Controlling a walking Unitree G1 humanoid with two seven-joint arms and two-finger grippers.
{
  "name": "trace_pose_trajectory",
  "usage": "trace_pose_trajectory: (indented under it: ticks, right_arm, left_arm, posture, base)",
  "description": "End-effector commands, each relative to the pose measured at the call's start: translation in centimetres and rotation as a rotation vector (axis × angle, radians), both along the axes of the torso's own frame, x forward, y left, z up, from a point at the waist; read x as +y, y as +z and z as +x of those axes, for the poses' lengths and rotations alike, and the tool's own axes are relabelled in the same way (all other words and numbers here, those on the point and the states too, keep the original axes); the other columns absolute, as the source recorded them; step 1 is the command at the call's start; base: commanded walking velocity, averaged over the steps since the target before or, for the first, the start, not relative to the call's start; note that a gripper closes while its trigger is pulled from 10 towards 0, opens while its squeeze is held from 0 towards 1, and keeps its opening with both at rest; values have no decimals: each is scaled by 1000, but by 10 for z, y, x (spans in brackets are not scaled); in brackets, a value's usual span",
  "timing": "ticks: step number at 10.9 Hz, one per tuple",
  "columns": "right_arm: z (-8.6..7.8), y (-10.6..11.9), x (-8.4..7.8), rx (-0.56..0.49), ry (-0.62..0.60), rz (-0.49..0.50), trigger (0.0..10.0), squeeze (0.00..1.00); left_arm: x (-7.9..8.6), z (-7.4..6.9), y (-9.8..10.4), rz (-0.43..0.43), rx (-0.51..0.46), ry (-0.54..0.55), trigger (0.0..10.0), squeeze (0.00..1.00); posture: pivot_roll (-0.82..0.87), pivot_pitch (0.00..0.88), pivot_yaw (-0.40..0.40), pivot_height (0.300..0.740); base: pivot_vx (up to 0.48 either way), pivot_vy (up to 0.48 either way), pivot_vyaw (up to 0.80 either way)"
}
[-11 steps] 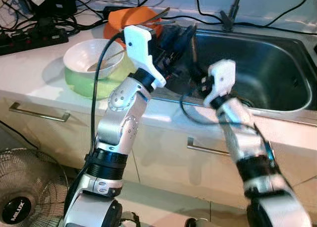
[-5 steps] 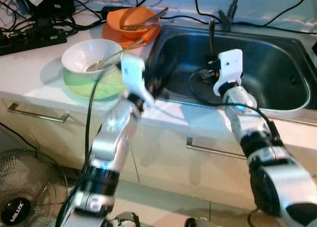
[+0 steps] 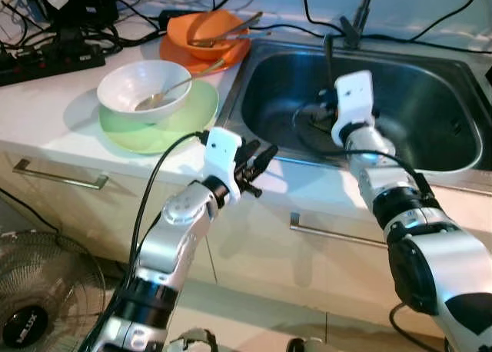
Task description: Kitchen organization
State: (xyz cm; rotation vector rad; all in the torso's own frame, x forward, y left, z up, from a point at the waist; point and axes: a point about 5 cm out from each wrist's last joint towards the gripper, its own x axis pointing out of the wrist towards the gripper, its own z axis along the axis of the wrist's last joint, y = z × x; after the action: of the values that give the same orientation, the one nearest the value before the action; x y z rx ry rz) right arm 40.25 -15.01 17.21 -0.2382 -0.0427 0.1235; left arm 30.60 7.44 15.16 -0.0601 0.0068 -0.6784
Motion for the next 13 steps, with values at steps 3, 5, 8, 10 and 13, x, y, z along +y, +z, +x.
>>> trace_pose_trajectory:
  ticks: [3,5,8,10,13]
  right_arm:
    - [2,-5,0,73,-31,-27,10000,0]
    - [1,-9,1,99,-26,-43,10000,114]
    - [-2,-20,1,141,-23,-67,10000,886]
    - [-3,-22,3,141,-20,-90,10000,0]
    - [-1,-9,5,46,-2,-75,10000,0]
  left_arm:
    - [-2,-6,-10,46,55,-15,10000,0]
    - [-2,-7,-11,55,56,-10,10000,0]
    - [1,-9,-12,69,62,0,10000,0]
    - [0,-11,-12,68,64,1,10000,0]
    - [-2,-10,-11,70,44,3,10000,0]
  posture:
    - [147,81,3,740]
    - [157,83,-4,740]
    - [175,84,-9,740]
    - [179,81,-11,740]
    - [166,66,-10,740]
  base:
    - [0,0,0]
    - [0,0,0]
    - [0,0,0]
    - [0,0,0]
    - [0,0,0]
